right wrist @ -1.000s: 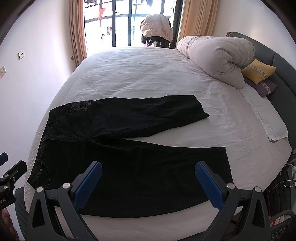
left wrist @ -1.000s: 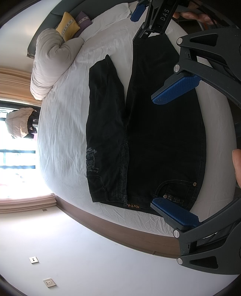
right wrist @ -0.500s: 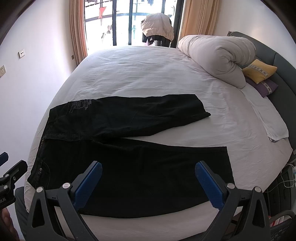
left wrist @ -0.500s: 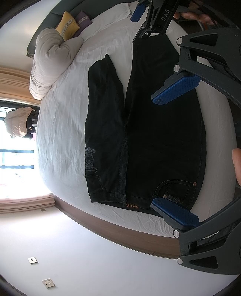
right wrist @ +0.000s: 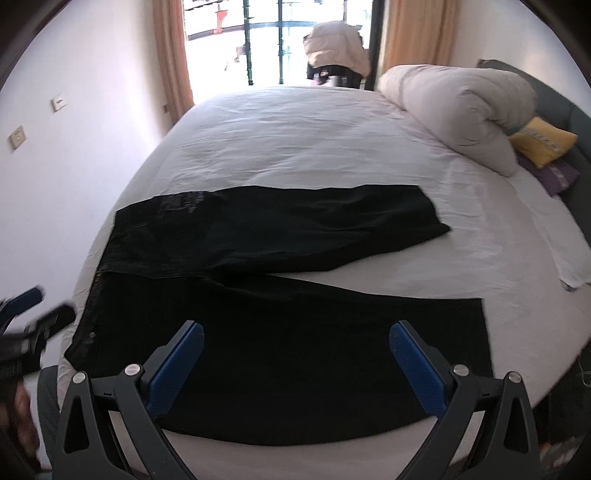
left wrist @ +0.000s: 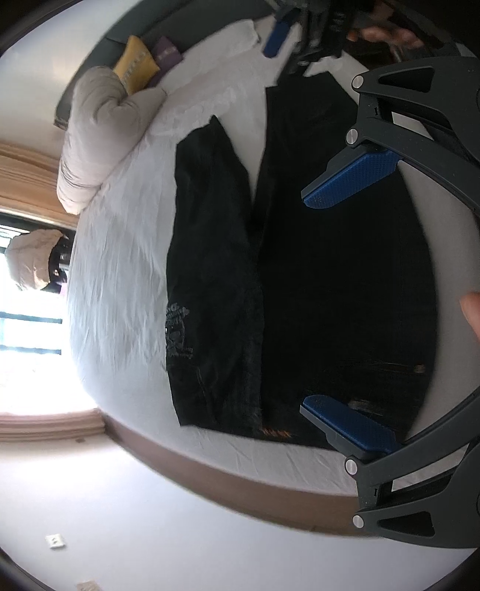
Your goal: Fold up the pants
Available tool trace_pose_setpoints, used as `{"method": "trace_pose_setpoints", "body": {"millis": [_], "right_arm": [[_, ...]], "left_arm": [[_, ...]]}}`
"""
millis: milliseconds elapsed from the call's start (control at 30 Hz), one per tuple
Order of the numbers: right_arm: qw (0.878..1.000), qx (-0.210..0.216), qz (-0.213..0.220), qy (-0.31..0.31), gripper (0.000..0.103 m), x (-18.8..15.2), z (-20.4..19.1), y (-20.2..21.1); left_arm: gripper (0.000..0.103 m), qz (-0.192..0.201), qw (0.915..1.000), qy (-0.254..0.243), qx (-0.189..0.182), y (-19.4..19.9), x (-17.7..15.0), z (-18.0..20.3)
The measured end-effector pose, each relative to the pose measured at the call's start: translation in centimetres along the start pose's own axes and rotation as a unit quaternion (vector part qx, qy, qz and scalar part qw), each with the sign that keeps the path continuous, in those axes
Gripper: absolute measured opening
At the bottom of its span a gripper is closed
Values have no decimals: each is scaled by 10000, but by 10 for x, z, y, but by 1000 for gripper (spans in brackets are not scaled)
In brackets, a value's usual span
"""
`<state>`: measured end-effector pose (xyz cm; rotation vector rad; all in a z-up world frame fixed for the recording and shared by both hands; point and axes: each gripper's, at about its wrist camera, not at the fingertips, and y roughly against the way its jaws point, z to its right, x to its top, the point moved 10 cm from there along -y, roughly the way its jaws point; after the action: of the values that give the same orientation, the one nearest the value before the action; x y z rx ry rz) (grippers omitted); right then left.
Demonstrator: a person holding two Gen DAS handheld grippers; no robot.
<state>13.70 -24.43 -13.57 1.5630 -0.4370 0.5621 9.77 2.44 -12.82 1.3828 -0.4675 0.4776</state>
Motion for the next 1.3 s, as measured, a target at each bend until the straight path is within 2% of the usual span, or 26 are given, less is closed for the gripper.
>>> {"method": "trace_pose_setpoints", "body": {"millis": [133, 300, 400, 500, 567, 700, 800, 867, 900, 967, 1000, 1033, 1100, 1133, 1233, 1300], "right_arm": [[9992, 327, -59, 237, 103, 6, -13, -21], [9946, 691, -101, 764, 103, 18, -28, -52], [9902, 852, -179, 1093, 95, 29, -33, -76], [9863, 961, -320, 1302, 87, 42, -37, -102], [9835, 1081, -364, 1407, 83, 50, -39, -118], [9753, 1373, -404, 1683, 79, 64, -46, -147], [9715, 1431, -506, 1821, 74, 70, -47, -165], [9693, 1459, -501, 1912, 74, 76, -48, -174], [9684, 1499, -478, 1936, 73, 80, -50, -176], [9662, 1601, -437, 1973, 72, 89, -56, -182], [9649, 1649, -414, 2003, 72, 92, -58, -182], [9631, 1681, -371, 2071, 72, 97, -61, -184], [9603, 1707, -324, 2183, 72, 107, -65, -187], [9584, 1730, -306, 2250, 72, 112, -69, -189], [9512, 1753, -218, 2531, 69, 132, -80, -199], [9461, 1756, -187, 2713, 69, 142, -87, -207]], "left_arm": [[103, 359, 9974, -613, 152, -36, 44, -26], [103, -163, 9892, -1431, 282, -112, 110, -65], [103, -283, 9793, -1975, 328, -159, 144, -86], [103, -1010, 9685, -2272, -152, -220, 162, -99], [103, -1354, 9608, -2395, -339, -247, 166, -102], [103, -1829, 9463, -2489, -952, -276, 161, -99], [102, -2200, 9322, -2650, -1115, -293, 152, -96], [96, -2388, 9249, -2729, -1142, -300, 146, -97], [87, -2497, 9223, -2735, -1104, -308, 144, -100], [81, -2552, 9226, -2668, -1117, -312, 145, -104], [70, -2538, 9245, -2598, -1160, -312, 147, -105], [51, -2534, 9261, -2547, -1153, -312, 149, -108], [27, -2571, 9282, -2435, -1141, -310, 154, -113], [21, -2566, 9285, -2427, -1148, -309, 155, -113], [9, -2403, 9290, -2625, -1011, -302, 151, -112], [7, -2119, 9346, -2708, -907, -295, 149, -111]]}}
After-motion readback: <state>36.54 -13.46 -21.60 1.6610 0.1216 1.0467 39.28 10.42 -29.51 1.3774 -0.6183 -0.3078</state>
